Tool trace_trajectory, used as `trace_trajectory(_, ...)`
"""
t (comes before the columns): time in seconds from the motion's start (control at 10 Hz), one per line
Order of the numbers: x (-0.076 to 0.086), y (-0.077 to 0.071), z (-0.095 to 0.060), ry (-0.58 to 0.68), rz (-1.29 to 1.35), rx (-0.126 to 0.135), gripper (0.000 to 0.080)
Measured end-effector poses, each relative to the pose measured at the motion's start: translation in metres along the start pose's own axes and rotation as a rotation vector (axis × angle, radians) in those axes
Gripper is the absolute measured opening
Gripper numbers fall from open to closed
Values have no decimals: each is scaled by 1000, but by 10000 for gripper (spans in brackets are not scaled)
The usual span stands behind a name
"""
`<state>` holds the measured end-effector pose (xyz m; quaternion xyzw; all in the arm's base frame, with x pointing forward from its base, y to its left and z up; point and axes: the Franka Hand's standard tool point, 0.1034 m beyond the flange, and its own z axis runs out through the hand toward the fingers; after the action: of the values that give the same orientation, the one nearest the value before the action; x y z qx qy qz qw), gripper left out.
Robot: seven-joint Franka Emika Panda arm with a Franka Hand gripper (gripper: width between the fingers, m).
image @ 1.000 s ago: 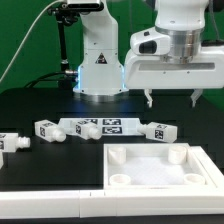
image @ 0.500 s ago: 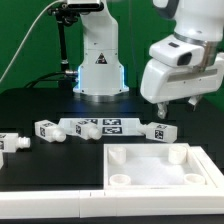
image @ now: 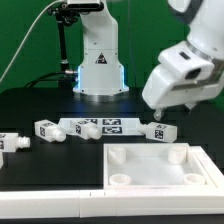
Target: Assemble one leg
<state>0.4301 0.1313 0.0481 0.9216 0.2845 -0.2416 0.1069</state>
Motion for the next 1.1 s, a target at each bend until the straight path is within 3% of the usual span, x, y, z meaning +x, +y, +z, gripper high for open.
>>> trace_trajectory(0.2, 1, -3, 7, -158, 76, -30, 649)
trace_trajectory(0.5, -4, 2, 11, -338, 102, -36, 649)
trace_trajectory(1.0, 0, 4, 11, -350, 113, -44, 649)
trace_trajectory(1.1, 5, -1, 7, -349, 48, -67, 649)
